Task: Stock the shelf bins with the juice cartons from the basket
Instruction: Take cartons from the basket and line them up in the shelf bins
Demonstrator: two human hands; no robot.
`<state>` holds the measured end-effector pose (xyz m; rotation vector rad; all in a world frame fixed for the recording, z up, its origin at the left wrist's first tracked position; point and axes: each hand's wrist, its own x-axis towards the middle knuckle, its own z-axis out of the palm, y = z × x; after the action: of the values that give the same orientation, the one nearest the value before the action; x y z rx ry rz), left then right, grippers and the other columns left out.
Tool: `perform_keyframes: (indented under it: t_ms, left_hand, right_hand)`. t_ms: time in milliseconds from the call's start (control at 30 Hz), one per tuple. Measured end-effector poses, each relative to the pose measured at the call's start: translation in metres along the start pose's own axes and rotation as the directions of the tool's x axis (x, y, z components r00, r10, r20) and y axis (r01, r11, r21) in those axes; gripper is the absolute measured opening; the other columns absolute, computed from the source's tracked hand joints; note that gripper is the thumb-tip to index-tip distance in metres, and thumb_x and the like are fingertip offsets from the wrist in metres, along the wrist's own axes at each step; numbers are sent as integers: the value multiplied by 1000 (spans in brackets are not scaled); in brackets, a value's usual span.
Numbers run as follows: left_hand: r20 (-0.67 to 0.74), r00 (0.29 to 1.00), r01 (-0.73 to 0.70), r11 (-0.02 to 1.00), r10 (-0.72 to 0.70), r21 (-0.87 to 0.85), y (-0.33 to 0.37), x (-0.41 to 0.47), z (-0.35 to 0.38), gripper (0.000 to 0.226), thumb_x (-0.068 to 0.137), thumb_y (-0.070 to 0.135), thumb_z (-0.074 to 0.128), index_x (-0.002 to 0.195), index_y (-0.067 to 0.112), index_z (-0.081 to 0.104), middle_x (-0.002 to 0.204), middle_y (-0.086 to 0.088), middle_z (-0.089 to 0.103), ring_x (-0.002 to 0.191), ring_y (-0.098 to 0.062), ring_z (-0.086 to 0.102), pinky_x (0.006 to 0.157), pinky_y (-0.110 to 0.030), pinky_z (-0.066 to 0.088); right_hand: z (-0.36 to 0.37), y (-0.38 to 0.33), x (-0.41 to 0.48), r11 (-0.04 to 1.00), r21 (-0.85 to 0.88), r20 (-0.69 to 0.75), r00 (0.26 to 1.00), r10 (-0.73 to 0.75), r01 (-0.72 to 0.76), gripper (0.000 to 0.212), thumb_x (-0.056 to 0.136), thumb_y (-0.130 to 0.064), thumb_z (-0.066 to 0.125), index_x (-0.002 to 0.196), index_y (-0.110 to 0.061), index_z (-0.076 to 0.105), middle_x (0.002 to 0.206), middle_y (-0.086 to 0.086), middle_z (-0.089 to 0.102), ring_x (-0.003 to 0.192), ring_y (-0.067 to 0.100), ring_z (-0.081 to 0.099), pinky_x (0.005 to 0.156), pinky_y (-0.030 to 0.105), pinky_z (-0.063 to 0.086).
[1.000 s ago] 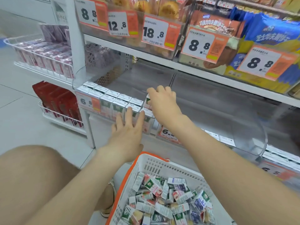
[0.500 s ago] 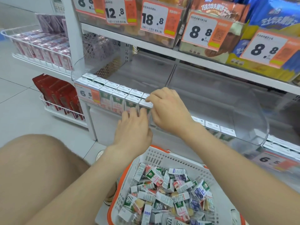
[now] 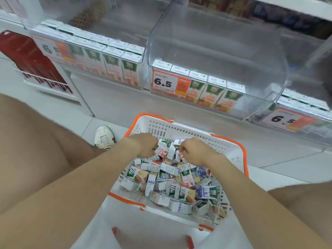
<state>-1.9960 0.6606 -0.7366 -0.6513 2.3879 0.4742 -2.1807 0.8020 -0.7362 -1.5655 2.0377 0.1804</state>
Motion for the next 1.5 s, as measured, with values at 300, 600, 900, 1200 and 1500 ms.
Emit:
perform_keyframes:
  t_ms: [300,600,900,1200,1500]
  left_hand:
    - [-69,995,77,996,-74,51,-12,56,56,63,100,11,57,157,25,32,165,0,27,142,-30,46,103,-52,51]
    - [-185,970,168,985,-157,47,6,84,69,73,91,-4,66,155,7,31,149,-13,39,136,-32,52,105,-44,48]
    - [-189,979,91,995,-82,42,6,92,83,71,84,-13,69,146,5,38,146,-15,37,134,-34,52,104,-41,50]
    - [-174,967,197,979,-185,51,5,97,82,67,90,-3,70,149,6,39,149,-20,39,136,-37,45,115,-41,39]
    - [-120,989,58,966,-91,-252,10,74,49,25,90,14,71,114,15,67,124,-7,62,109,-27,63,91,-36,53]
  right_hand:
    - [67,42,33,981,28,-89,977,192,-191,73,91,5,52,159,-13,32,157,17,32,127,41,53,98,50,52]
    - [81,51,56,962,145,-191,948,255,-229,55,97,0,57,149,-6,40,144,16,43,116,34,59,88,44,55]
    - [80,31,52,969,-126,-281,944,171,-213,48,91,-3,64,133,-9,43,116,11,64,97,31,67,68,41,57]
    - [76,52,27,654,625,230,901,367,-426,35,88,-32,80,71,-5,66,80,24,69,67,34,73,78,51,63]
    - [38,54,-6,-69,950,312,933,176,-305,45,87,-1,81,127,9,62,119,23,72,108,34,76,84,35,64]
